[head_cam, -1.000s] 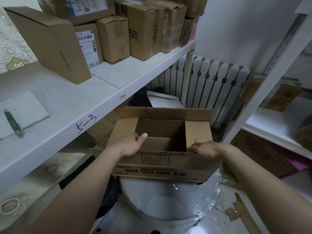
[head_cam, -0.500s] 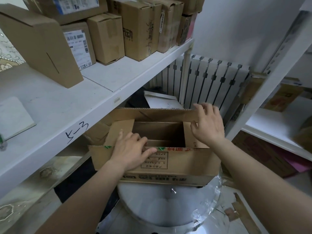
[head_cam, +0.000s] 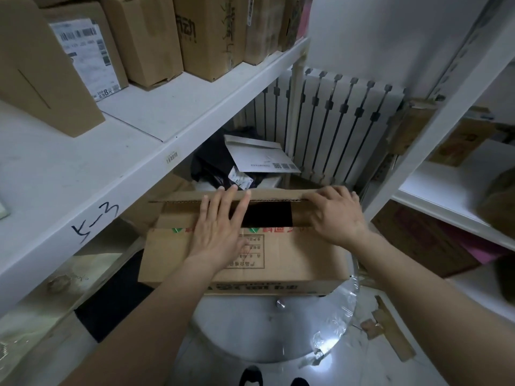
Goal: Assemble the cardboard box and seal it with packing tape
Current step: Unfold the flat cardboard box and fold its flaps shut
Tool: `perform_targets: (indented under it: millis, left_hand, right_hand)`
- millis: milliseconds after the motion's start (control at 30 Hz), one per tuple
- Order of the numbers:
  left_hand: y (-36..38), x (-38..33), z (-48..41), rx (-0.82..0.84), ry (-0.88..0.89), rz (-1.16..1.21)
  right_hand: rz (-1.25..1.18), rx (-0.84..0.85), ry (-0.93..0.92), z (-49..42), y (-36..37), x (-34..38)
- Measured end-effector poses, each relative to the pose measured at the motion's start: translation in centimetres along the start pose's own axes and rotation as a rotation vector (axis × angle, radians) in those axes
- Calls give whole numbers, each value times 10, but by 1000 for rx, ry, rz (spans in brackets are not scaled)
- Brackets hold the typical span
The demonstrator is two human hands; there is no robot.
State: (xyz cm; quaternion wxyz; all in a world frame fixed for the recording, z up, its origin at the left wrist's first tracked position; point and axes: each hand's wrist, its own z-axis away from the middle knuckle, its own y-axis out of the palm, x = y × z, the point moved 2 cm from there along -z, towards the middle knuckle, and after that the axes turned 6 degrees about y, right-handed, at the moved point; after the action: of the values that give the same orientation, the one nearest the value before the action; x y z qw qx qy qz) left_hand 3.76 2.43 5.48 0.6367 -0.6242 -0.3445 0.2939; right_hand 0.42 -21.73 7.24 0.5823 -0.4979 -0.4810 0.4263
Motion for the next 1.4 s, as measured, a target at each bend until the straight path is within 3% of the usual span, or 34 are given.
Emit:
perform_targets:
  millis: [167, 267, 400, 633, 733, 867, 1067, 1233, 1400]
  left_hand:
    - [20, -2, -9, 247, 58, 73]
    - [33, -3, -6, 308, 56, 90]
    - [35, -5, -5, 286, 63, 132]
    - [43, 3, 3, 217, -9, 244]
    - [50, 7, 8, 290, -16, 231]
    - [68, 9, 17, 401, -25, 230]
    - [99, 2, 33, 559, -13, 304]
    - [118, 6, 46, 527, -103, 340]
    - [130, 32, 57, 348, -393, 331]
  right_hand:
    - [-32, 198, 83, 19, 33, -17]
    - [-154, 289, 213, 28, 55, -27]
    - [-478, 180, 344, 39, 66, -31]
    - [-609, 137, 333, 36, 62, -17]
    - [-601, 146, 331, 32, 63, -9]
    - [-688, 57, 495, 35, 72, -7]
    - [-649, 258, 510, 43, 91, -5]
    - [-614, 362, 567, 54, 110, -6]
    - [-589, 388, 603, 56, 126, -8]
